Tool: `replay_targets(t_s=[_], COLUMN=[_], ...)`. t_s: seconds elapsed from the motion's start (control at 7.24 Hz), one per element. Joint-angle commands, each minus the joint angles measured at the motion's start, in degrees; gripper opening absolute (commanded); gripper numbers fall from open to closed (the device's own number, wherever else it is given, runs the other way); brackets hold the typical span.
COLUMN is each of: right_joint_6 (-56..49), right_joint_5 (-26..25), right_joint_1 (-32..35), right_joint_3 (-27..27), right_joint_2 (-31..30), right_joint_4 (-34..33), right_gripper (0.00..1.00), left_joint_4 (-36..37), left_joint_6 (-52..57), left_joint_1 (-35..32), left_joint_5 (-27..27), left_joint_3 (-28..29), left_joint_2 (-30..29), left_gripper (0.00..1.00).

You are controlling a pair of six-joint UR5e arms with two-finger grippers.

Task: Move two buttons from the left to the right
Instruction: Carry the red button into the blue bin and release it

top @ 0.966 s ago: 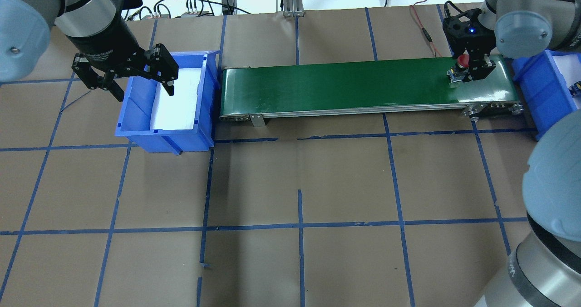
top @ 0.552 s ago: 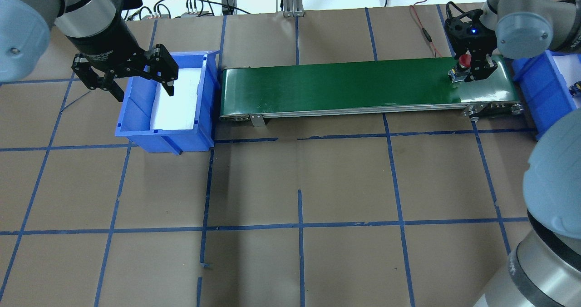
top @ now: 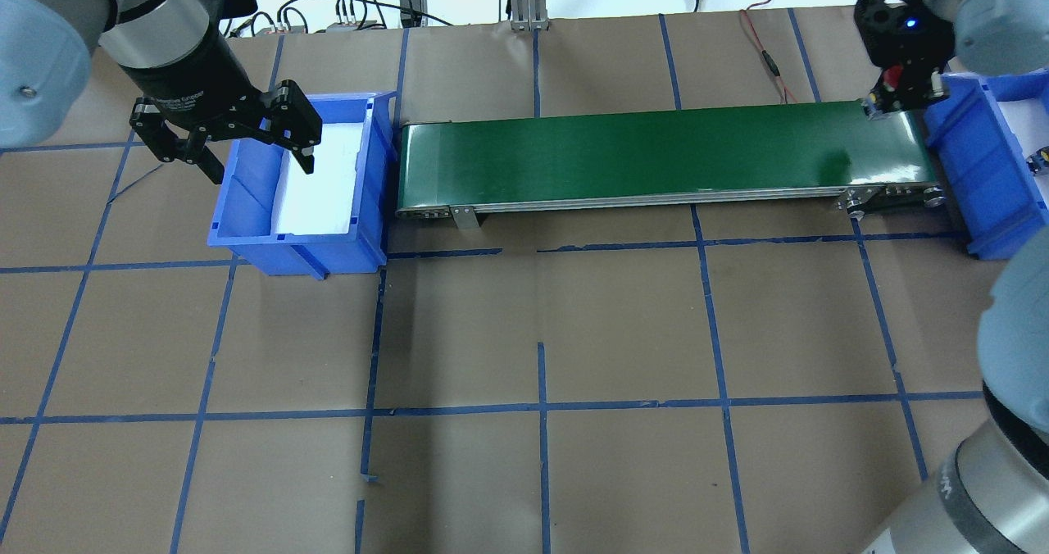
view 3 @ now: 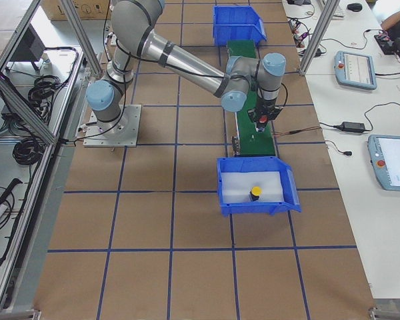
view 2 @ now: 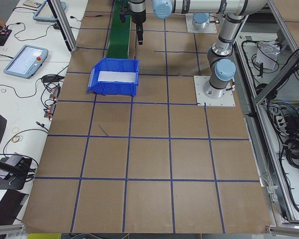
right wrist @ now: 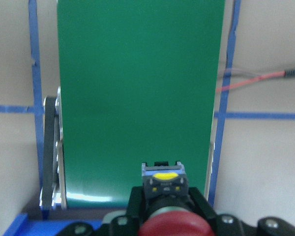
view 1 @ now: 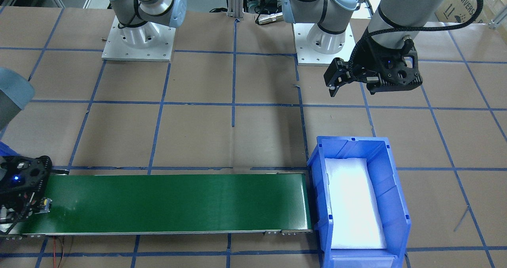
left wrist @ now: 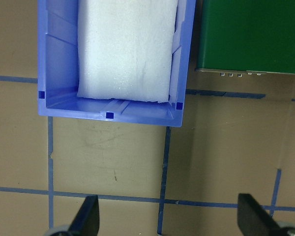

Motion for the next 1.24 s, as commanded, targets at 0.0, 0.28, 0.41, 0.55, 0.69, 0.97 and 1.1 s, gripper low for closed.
replay_targets(t_s=[0.0,0.28,0.41,0.55,0.69,0.97,1.1], right_joint_6=[-5.3,-17.2,-17.2,-16.9,-16.9,-16.9,-16.9], right_joint_5=[2.0,6.6,7.4,6.4,6.4,6.7,6.7], right_joint_1=[-11.8,-17.4,-18.1,-18.2,-18.2,-18.2,-18.2], right_joint_3=[-3.5,-0.5,2.1,2.1,2.5,2.7,2.8], right_joint_2=[-0.8,2.8,5.3,5.7,5.9,7.2,7.4], right_joint_4=[1.5,-6.3,-8.7,-6.5,-5.8,-5.9,-5.9], right_gripper=[0.12,0.12,0.11,0.10,0.10,0.13,0.40], left_joint_4=[0.0,0.0,0.0,0.0,0.0,0.0,0.0], left_joint_6=[0.0,0.0,0.0,0.0,0.0,0.0,0.0], left_joint_1=[0.0,0.0,0.0,0.0,0.0,0.0,0.0], left_joint_5=[0.0,0.0,0.0,0.0,0.0,0.0,0.0], left_joint_3=[0.0,0.0,0.0,0.0,0.0,0.0,0.0], left_joint_2=[0.0,0.0,0.0,0.0,0.0,0.0,0.0], left_gripper=[1.00,1.00,1.00,1.00,1.00,1.00,1.00])
